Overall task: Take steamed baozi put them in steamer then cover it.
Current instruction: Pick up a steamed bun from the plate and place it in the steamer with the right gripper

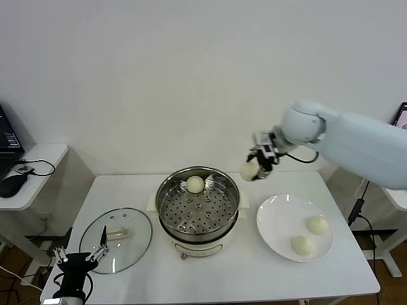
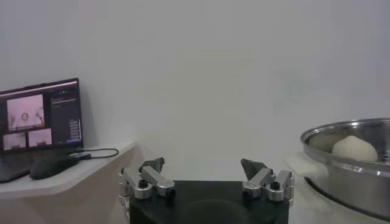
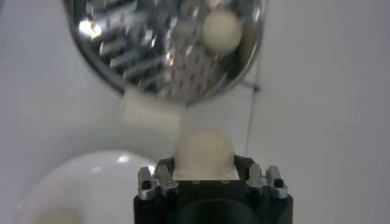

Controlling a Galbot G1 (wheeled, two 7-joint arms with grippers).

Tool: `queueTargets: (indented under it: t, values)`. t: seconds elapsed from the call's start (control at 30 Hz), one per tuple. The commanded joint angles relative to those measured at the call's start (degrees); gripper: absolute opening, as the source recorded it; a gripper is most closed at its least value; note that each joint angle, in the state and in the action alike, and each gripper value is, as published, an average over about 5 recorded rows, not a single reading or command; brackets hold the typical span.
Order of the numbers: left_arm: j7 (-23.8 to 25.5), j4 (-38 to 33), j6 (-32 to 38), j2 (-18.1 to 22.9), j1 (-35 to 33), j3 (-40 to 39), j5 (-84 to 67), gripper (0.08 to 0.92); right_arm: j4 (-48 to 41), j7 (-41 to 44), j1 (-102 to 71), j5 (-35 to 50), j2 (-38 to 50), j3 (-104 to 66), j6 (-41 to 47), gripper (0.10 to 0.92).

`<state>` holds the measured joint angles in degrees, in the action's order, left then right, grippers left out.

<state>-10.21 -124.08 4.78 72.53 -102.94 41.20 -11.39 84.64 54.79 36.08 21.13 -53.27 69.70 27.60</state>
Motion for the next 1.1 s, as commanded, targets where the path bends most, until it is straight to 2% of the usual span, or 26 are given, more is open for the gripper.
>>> queueTargets:
  t: [0.03, 0.33, 0.97, 1.1]
  values:
    - [-0.01, -0.01, 0.01, 0.07, -0.04, 0.20, -0.04, 0.823, -3.03, -3.97, 2.25, 9.37, -14.03, 3.19, 5.75, 0.628]
    - [-0.03, -0.35, 0.08, 0.22, -0.18, 1.30, -0.12, 0.823, -9.36, -6.69, -5.36, 10.13, -22.42, 4.15, 10.19, 0.619]
    - [-0.11, -0.39, 0.58, 0.70, -0.13, 1.27, -0.06, 0.823, -18.04, -10.02, -12.09, 8.96, -29.67, 2.46, 10.69, 0.621]
    - [-0.08, -0.45, 0.59, 0.72, -0.05, 1.12, -0.06, 0.823, -19.27, -10.91, -12.69, 8.65, -30.18, 2.28, 10.63, 0.662]
